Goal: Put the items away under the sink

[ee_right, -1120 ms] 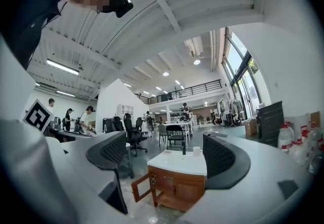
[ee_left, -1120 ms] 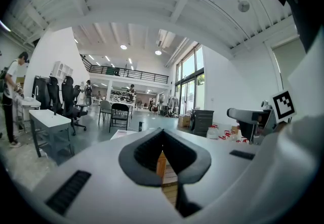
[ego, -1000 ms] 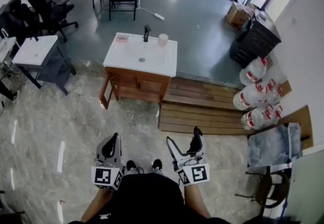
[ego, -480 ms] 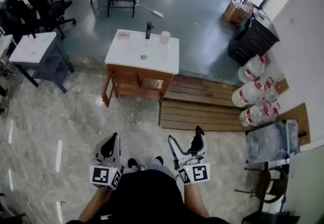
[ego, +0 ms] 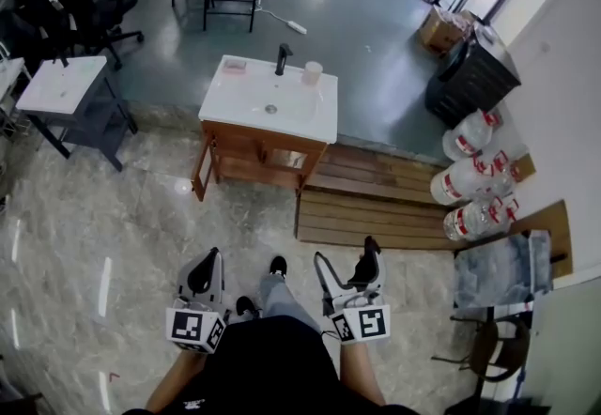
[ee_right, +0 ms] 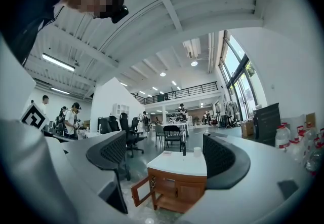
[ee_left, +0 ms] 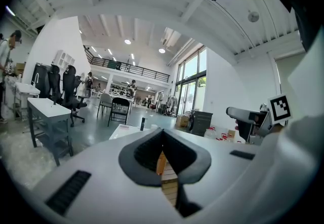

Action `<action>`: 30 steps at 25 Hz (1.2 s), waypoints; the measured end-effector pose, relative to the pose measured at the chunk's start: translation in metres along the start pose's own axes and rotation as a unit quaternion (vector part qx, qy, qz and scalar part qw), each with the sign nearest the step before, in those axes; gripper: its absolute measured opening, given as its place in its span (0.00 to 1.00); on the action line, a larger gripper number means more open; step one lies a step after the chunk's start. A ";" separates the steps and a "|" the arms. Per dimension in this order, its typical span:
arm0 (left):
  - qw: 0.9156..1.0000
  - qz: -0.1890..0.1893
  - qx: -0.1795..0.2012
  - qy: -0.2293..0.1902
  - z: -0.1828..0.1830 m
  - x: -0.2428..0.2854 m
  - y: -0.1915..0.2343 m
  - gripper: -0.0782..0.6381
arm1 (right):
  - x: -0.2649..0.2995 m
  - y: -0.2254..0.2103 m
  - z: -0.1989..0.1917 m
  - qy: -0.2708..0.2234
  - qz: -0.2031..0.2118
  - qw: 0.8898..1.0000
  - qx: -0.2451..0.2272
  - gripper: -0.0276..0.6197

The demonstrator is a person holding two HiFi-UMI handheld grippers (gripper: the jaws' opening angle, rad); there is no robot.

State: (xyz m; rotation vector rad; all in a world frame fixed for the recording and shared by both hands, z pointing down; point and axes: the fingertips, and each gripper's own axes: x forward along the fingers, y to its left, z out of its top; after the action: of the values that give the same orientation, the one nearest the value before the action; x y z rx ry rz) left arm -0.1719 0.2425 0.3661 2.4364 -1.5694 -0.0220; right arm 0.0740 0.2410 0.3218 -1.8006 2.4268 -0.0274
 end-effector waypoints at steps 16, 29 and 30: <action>1.000 0.005 0.004 0.006 0.017 0.144 0.028 0.12 | 0.139 -0.076 -0.011 -0.013 0.010 1.000 0.015 0.76; 1.000 -0.018 0.005 0.023 0.047 0.301 0.027 0.12 | 0.248 -0.157 -0.024 -0.002 0.009 0.999 0.049 0.76; 1.000 -0.017 0.007 0.025 0.045 0.310 0.027 0.12 | 0.253 -0.163 -0.026 -0.001 0.007 0.999 0.052 0.76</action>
State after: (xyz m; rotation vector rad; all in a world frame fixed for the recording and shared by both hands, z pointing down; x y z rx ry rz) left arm -0.0716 -0.0560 0.3643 2.4547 -1.5133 0.0440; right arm 0.1540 -0.0499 0.3400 -1.7379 2.3892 -0.1490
